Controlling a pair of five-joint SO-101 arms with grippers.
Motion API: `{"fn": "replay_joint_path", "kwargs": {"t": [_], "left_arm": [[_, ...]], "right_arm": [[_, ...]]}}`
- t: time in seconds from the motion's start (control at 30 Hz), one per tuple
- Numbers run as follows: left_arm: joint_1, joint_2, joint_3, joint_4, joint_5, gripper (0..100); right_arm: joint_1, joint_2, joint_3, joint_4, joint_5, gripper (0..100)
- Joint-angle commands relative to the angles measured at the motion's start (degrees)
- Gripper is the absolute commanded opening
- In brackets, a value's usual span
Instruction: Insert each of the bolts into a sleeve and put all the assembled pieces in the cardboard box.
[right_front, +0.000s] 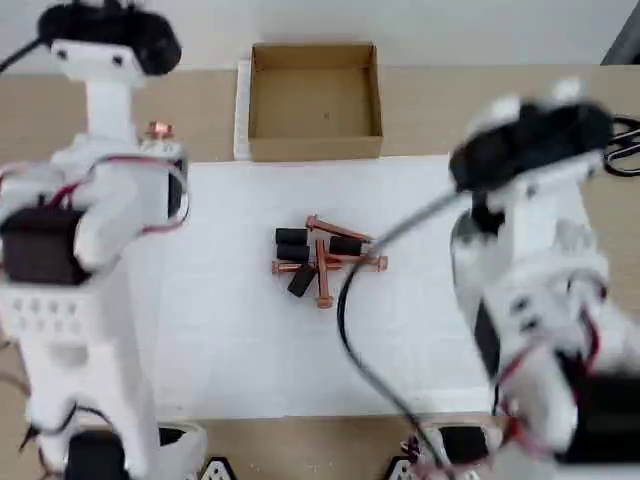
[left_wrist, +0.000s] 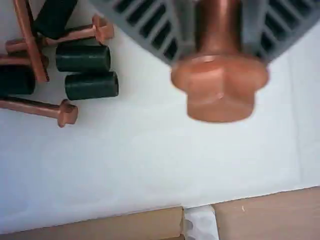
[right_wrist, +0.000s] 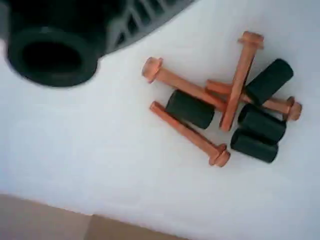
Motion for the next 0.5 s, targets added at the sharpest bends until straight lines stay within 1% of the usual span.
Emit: {"fn": "replay_joint_path", "kwargs": {"t": [0.0, 0.17, 0.3, 0.4, 0.47], "left_arm": [[0.35, -9.49, 6.20, -1.76, 0.00, 1], [0.35, -20.13, 19.91, -7.65, 0.09, 1], [0.35, -27.87, 31.34, -12.13, -0.18, 1], [0.35, -32.88, 38.55, -15.03, -0.35, 1], [0.35, -35.96, 42.68, -17.23, -0.35, 1]], "right_arm": [[-0.48, -12.18, 9.14, -1.71, 0.44, 0.4], [-0.66, -24.84, 23.47, -4.79, 0.53, 0.4], [-0.75, -31.69, 35.08, -6.02, 0.53, 0.4], [-0.75, -36.00, 40.62, -6.73, -0.09, 0.4], [-0.75, -39.34, 43.34, -9.54, -0.88, 0.4]]}}
